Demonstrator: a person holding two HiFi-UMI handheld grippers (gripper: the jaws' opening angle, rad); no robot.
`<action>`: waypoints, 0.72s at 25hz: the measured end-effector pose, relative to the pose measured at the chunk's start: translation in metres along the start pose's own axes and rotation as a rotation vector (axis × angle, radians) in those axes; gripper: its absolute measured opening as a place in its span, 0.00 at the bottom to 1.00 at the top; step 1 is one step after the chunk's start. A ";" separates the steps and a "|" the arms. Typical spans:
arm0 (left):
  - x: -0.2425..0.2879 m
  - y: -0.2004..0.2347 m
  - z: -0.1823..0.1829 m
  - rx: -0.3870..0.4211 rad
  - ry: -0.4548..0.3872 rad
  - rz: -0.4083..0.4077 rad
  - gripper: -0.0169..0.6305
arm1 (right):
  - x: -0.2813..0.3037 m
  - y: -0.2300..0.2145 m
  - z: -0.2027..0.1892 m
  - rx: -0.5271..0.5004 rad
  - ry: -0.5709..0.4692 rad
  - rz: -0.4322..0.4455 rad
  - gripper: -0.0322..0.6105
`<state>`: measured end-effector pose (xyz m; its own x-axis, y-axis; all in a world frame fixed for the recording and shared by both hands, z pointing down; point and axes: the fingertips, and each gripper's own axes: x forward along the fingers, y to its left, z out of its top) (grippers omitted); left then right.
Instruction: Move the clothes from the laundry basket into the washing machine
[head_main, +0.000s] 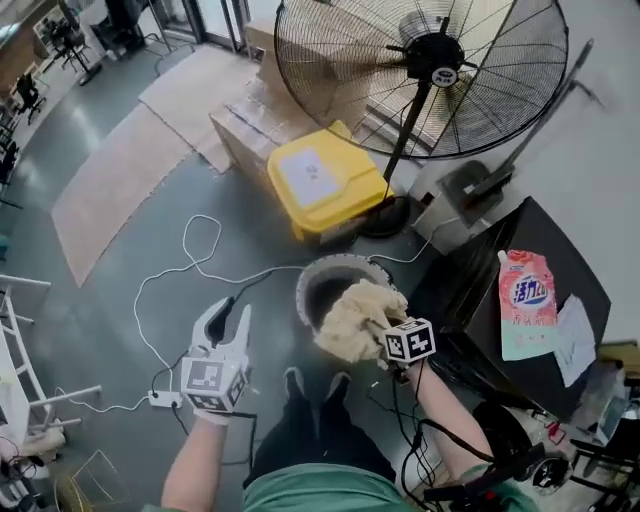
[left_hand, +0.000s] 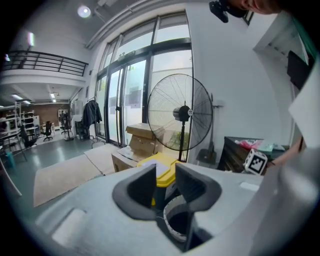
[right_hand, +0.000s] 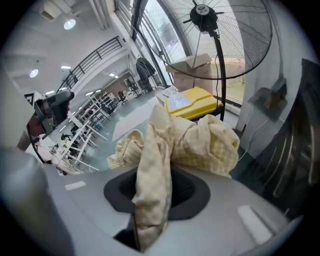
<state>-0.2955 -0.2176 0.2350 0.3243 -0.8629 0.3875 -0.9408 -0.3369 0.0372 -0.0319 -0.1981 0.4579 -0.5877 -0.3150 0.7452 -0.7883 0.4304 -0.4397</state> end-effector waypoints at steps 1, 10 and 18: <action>-0.005 -0.001 0.008 0.002 -0.011 0.006 0.20 | -0.012 0.004 0.005 0.013 -0.019 -0.001 0.20; -0.040 -0.016 0.079 0.016 -0.112 0.056 0.20 | -0.116 0.035 0.049 0.123 -0.190 0.004 0.20; -0.057 -0.043 0.114 0.022 -0.178 0.053 0.20 | -0.179 0.071 0.078 0.096 -0.306 0.028 0.20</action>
<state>-0.2626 -0.1972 0.1060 0.2887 -0.9321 0.2189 -0.9552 -0.2959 -0.0002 0.0031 -0.1767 0.2543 -0.6256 -0.5504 0.5529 -0.7759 0.3651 -0.5145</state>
